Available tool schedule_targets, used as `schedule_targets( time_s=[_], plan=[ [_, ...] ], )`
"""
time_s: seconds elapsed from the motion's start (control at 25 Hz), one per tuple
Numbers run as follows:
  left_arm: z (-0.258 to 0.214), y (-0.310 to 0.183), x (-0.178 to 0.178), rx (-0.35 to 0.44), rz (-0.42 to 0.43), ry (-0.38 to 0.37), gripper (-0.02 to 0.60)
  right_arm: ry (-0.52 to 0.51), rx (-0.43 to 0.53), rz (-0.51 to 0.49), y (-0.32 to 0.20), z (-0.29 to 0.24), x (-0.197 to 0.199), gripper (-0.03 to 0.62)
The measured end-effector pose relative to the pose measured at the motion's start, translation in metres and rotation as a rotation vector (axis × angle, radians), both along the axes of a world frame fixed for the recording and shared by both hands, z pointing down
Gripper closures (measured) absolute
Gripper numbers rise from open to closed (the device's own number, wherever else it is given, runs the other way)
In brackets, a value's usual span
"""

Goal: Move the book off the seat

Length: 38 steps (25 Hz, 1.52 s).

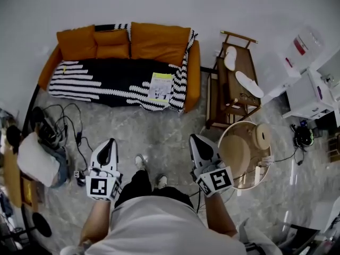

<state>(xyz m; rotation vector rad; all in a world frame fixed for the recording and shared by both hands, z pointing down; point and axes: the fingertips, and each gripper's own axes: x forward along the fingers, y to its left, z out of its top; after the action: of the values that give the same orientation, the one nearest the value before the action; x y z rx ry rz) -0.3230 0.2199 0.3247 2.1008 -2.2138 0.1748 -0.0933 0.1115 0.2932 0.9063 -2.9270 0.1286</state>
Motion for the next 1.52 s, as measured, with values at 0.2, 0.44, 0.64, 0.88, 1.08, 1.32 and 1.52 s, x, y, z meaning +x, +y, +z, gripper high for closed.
schedule_targets(
  time_s=[0.2,0.44,0.64,0.88,1.08,1.32,1.52],
  plan=[
    [0.021,-0.031,-0.025,-0.021,-0.012,0.051,0.565,0.025,-0.027,-0.008,-0.034,0.013,-0.028,0.572],
    [0.041,-0.106,-0.064,-0.008,0.019,0.09,0.565,0.08,-0.023,0.001,-0.094,0.011,-0.073,0.572],
    [0.04,-0.178,-0.11,0.003,0.061,0.154,0.565,0.099,0.009,0.026,-0.156,-0.006,-0.121,0.572],
    [0.039,-0.241,-0.15,-0.001,0.135,0.169,0.565,0.081,0.004,0.088,-0.197,-0.014,-0.156,0.572],
    [0.052,-0.27,-0.157,-0.032,0.15,0.223,0.565,0.095,-0.017,0.153,-0.221,-0.011,-0.151,0.572],
    [0.065,-0.301,-0.14,-0.062,0.192,0.242,0.565,0.1,-0.021,0.195,-0.251,-0.005,-0.134,0.572],
    [0.079,-0.327,-0.131,-0.108,0.159,0.224,0.565,0.094,-0.069,0.159,-0.289,0.015,-0.125,0.572]
  ],
)
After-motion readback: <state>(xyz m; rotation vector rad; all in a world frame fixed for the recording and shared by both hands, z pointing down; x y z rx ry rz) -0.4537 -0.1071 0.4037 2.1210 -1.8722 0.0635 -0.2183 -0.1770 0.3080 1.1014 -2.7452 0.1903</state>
